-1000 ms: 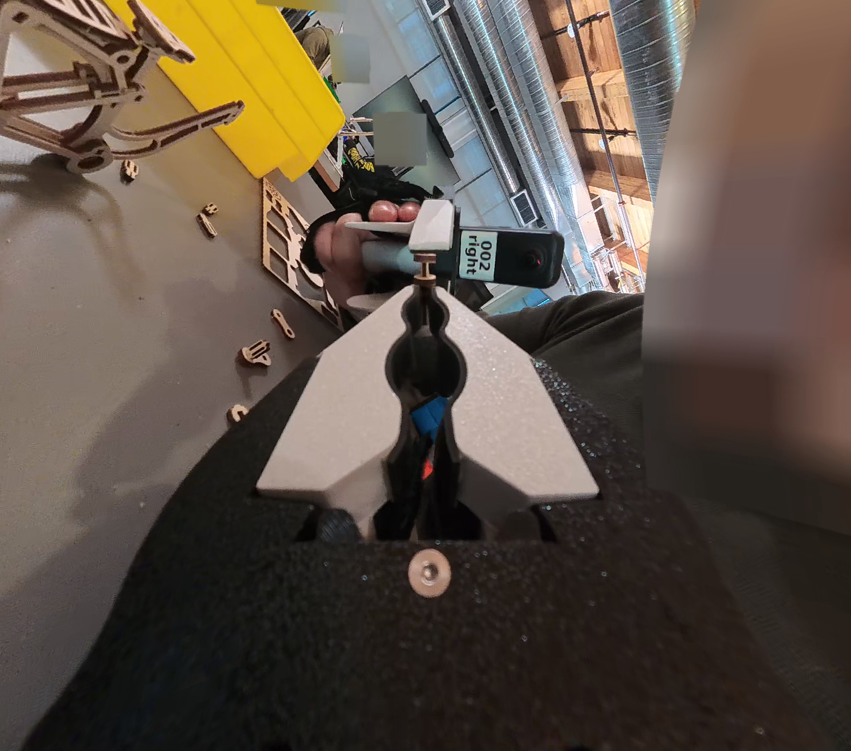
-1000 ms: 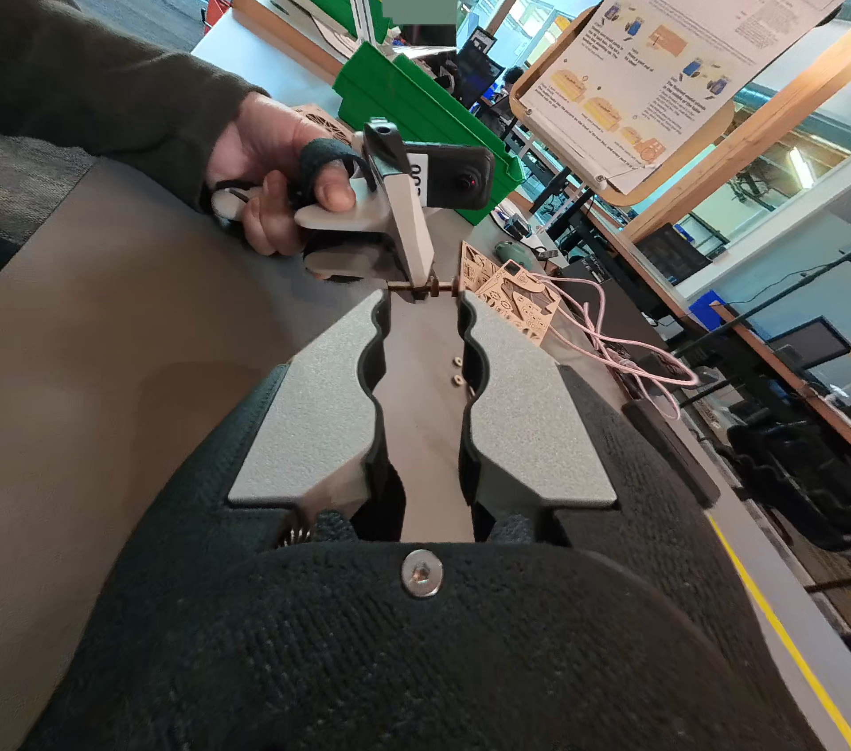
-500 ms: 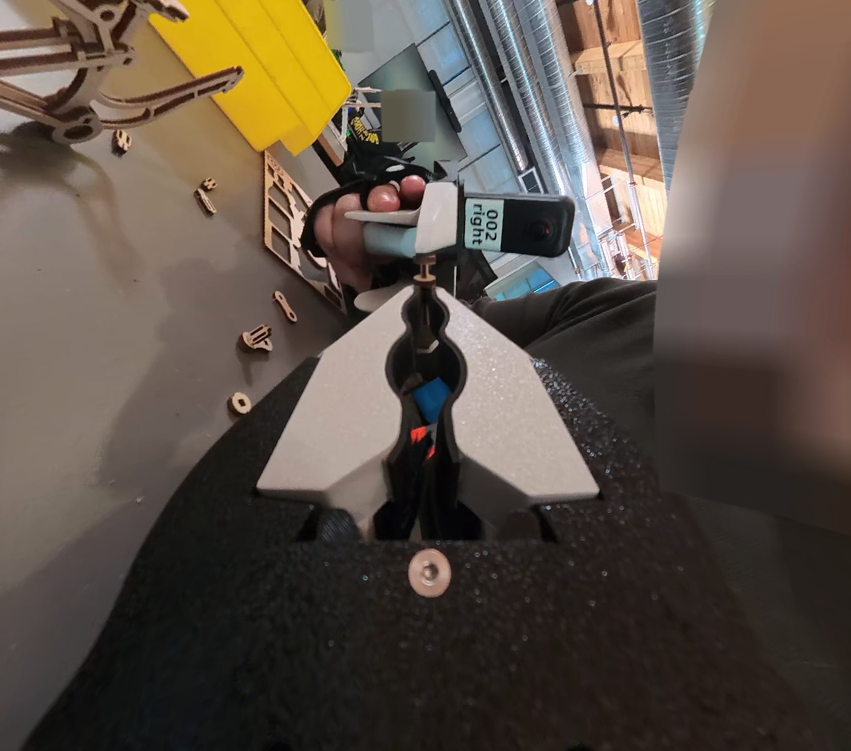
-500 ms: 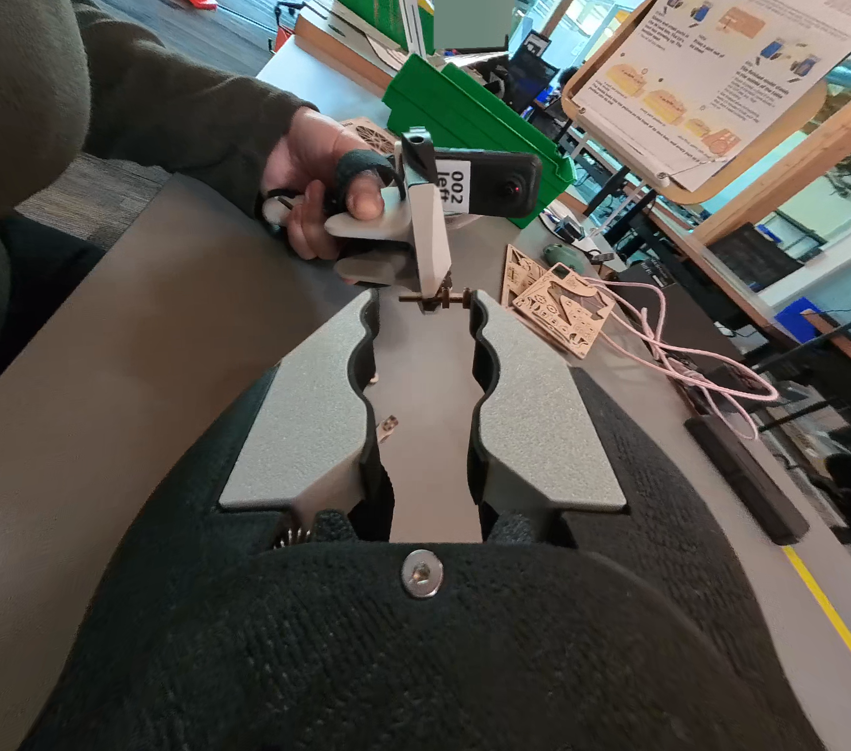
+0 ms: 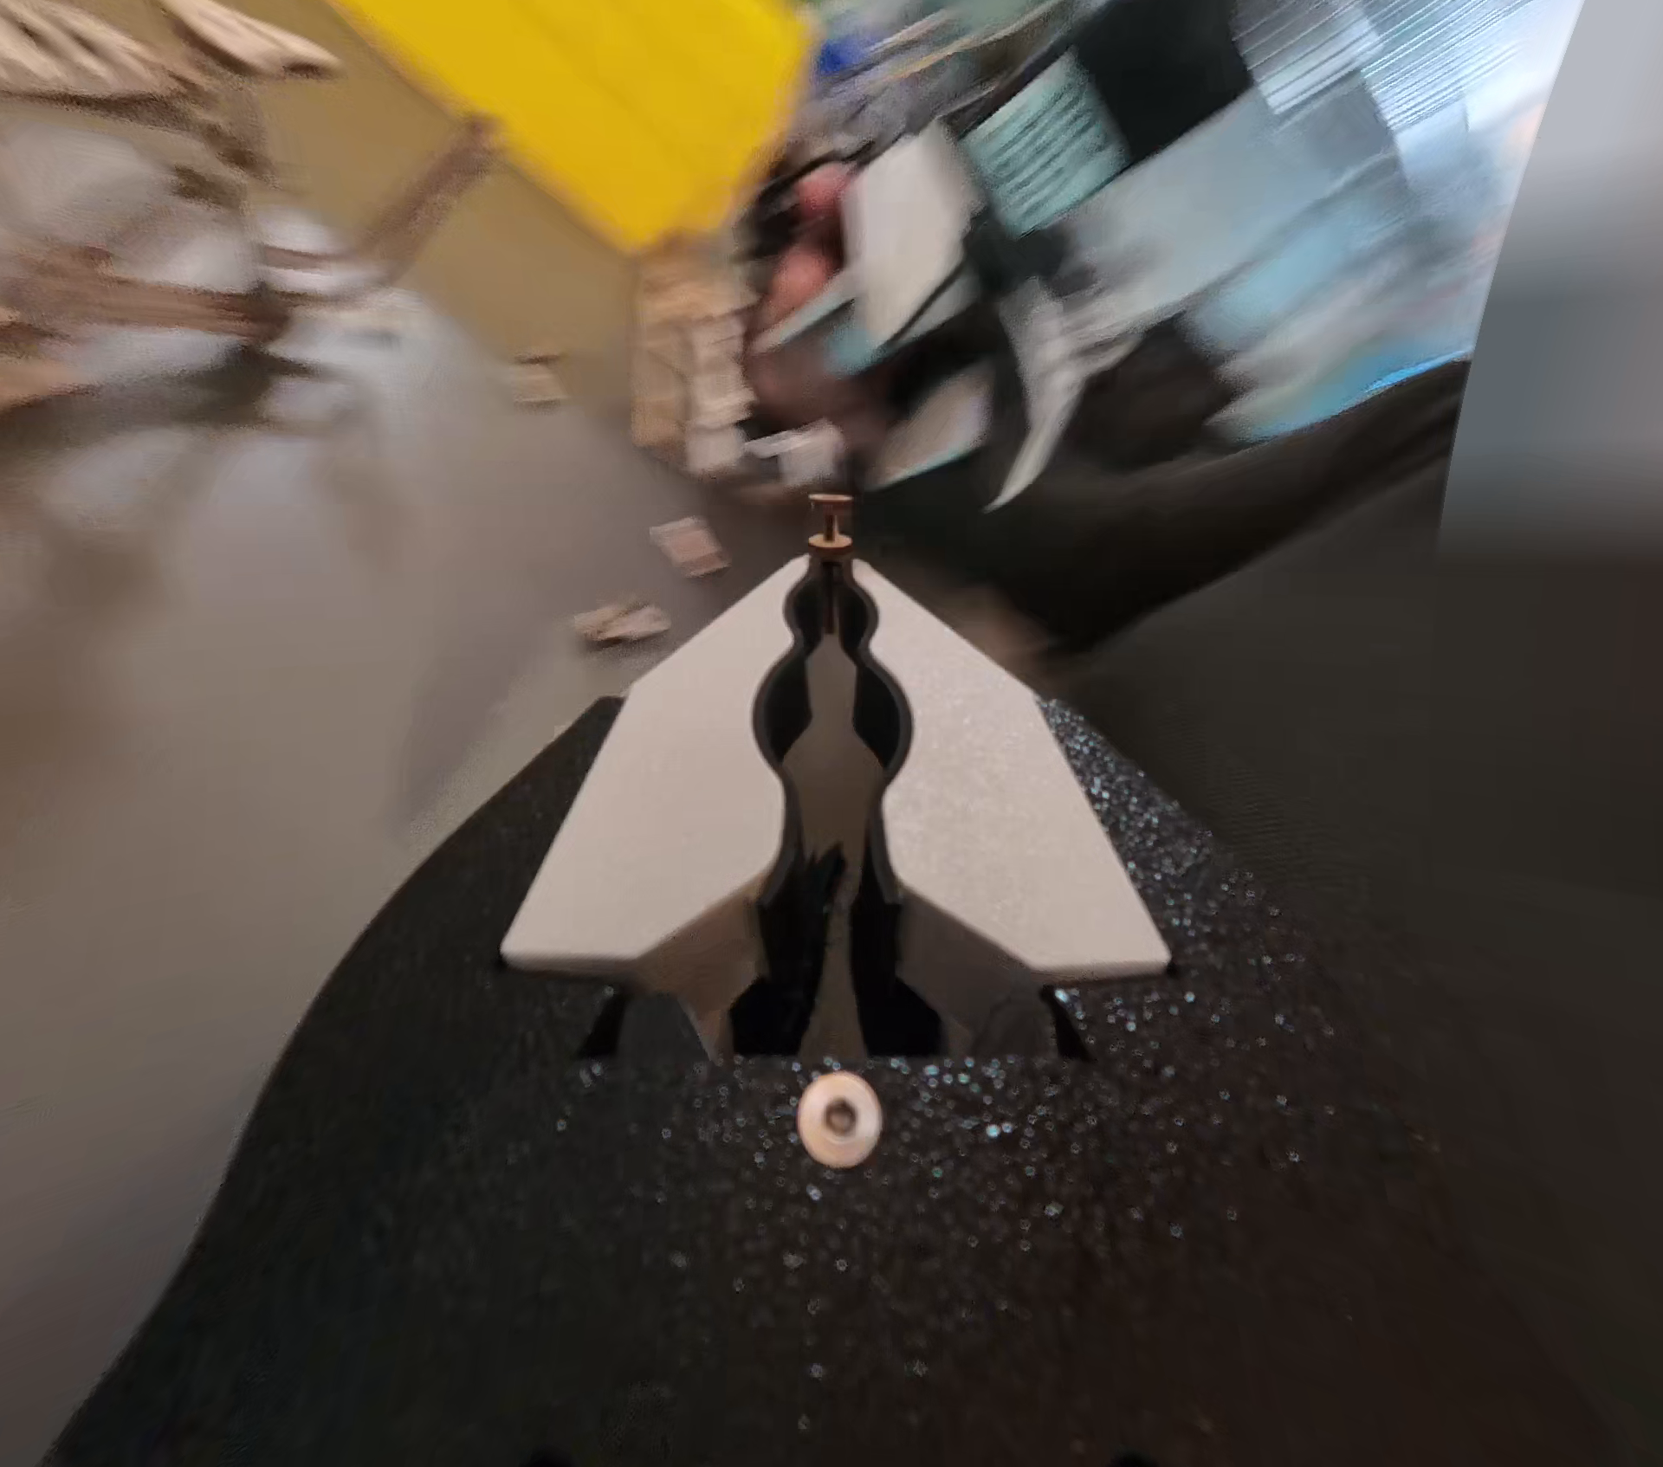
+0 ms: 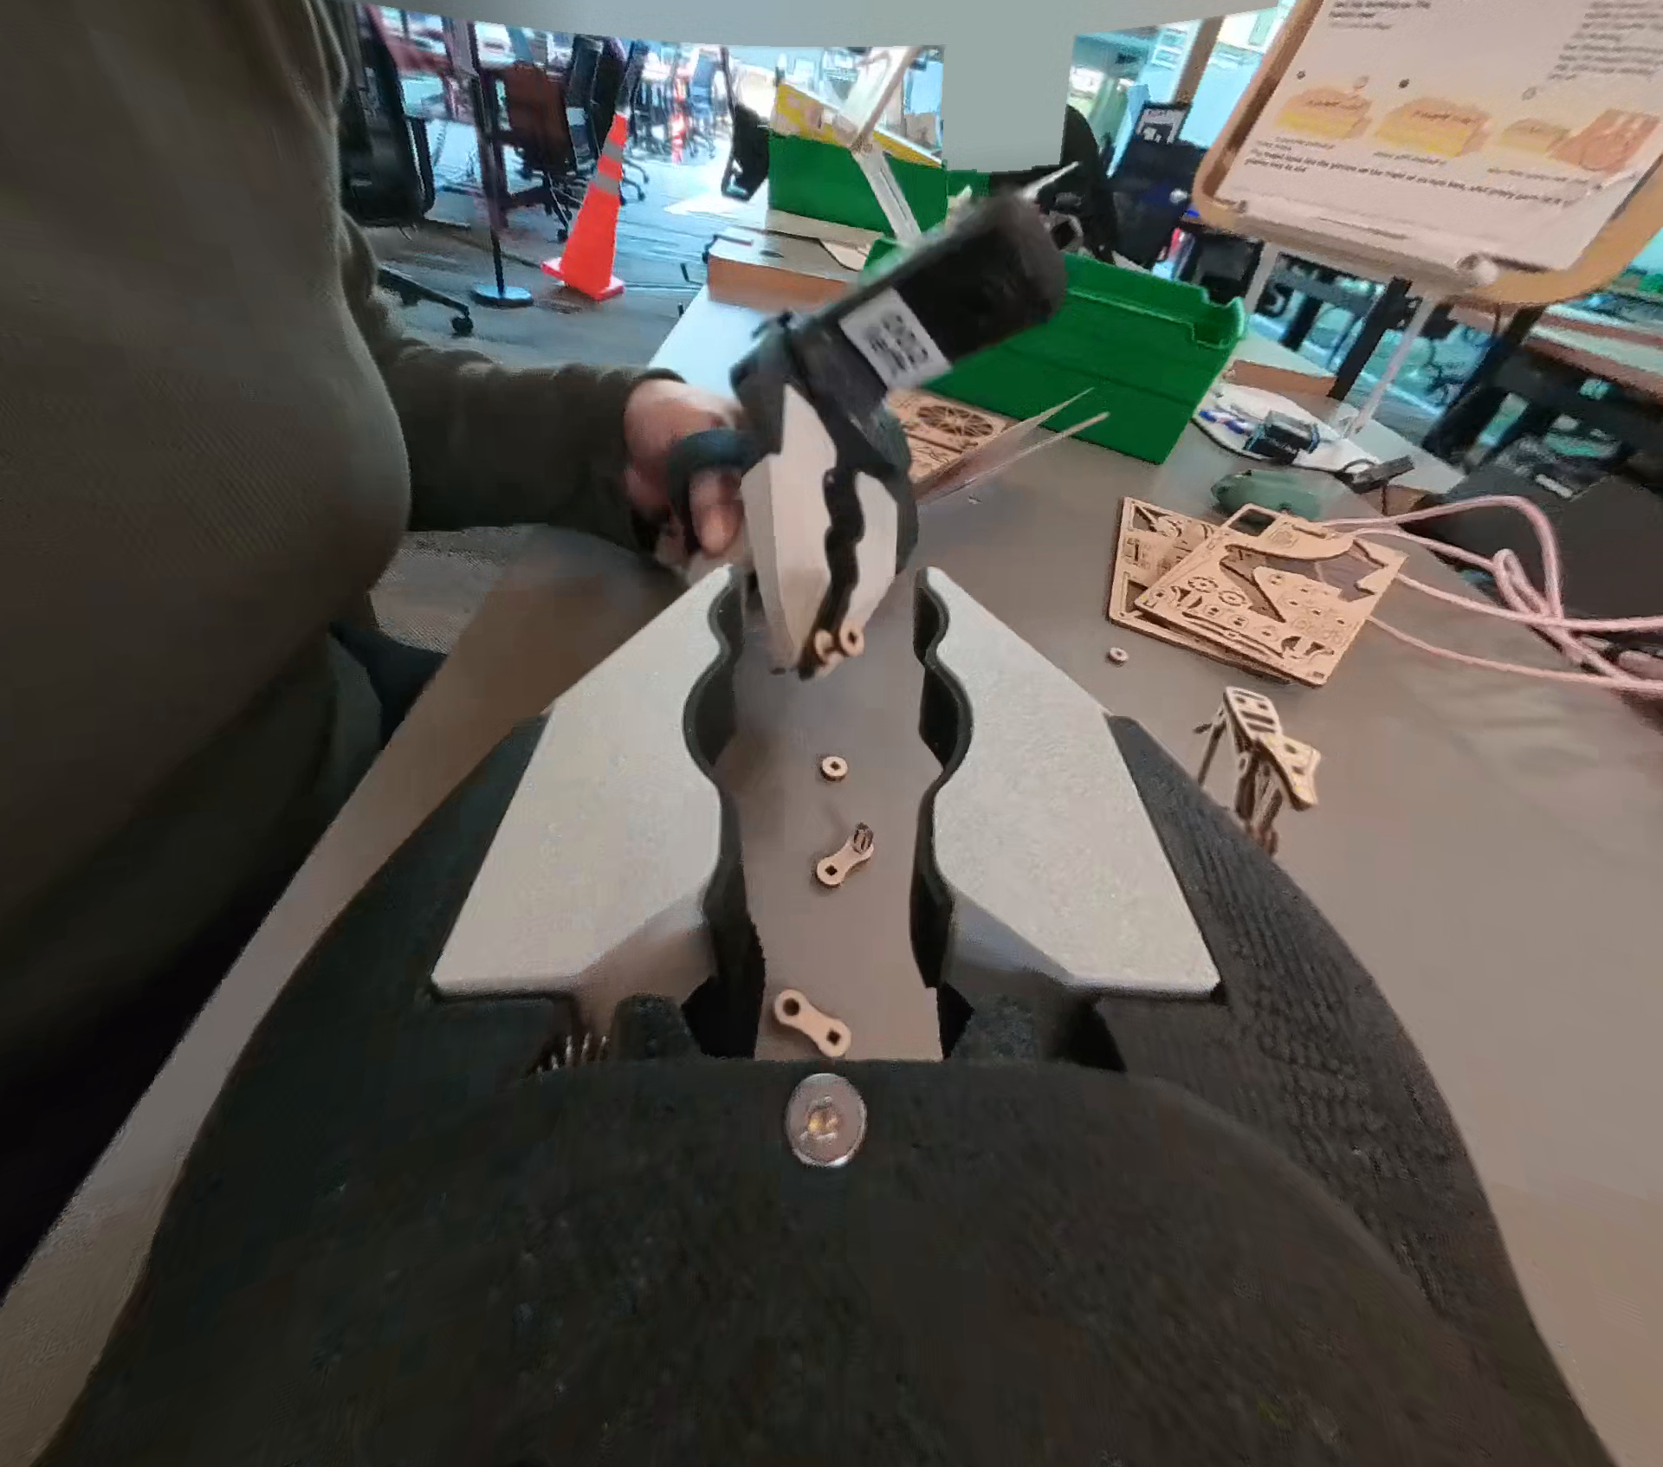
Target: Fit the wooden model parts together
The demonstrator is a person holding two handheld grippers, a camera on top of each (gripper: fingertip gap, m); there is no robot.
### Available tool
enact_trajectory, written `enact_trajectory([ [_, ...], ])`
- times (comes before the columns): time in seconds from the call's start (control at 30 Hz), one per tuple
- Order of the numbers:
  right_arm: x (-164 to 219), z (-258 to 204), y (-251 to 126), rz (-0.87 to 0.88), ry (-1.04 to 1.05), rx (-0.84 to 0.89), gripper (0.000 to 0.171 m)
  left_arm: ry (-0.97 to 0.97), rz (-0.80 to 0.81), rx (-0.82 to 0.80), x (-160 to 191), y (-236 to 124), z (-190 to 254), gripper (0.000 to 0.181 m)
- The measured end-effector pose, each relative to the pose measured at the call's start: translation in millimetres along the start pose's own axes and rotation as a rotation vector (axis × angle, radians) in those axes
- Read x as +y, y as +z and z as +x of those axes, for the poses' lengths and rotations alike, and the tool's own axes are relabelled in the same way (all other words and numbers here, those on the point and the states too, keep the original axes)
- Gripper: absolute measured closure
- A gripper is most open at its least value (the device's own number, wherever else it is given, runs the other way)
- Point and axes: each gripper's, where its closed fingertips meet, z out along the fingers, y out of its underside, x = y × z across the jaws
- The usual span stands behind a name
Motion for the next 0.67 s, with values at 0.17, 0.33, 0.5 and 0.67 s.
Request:
enact_trajectory([
  [0.17, 26.4, -11.2, 15.8, -0.19, -0.019, -0.019, 0.148, 0.581, -0.24, -0.438, 21.4, -19.4, -12.7, 0.181],
  [0.33, 47.9, -28.9, 30.8, -0.321, -0.108, -0.065, 0.148, 0.868, -0.404, -0.555, 46.8, -17.7, -18.5, 0.18],
  [0.5, 65.9, -35.5, 33.9, -0.422, -0.174, -0.086, 0.15, 0.82, -0.411, -0.547, 57.8, -19.1, -24.7, 0.18],
  [0.67, 78.6, -38.0, 37.3, -0.486, -0.195, -0.102, 0.157, 0.782, -0.407, -0.518, 63.1, -17.4, -24.2, 0.18],
])
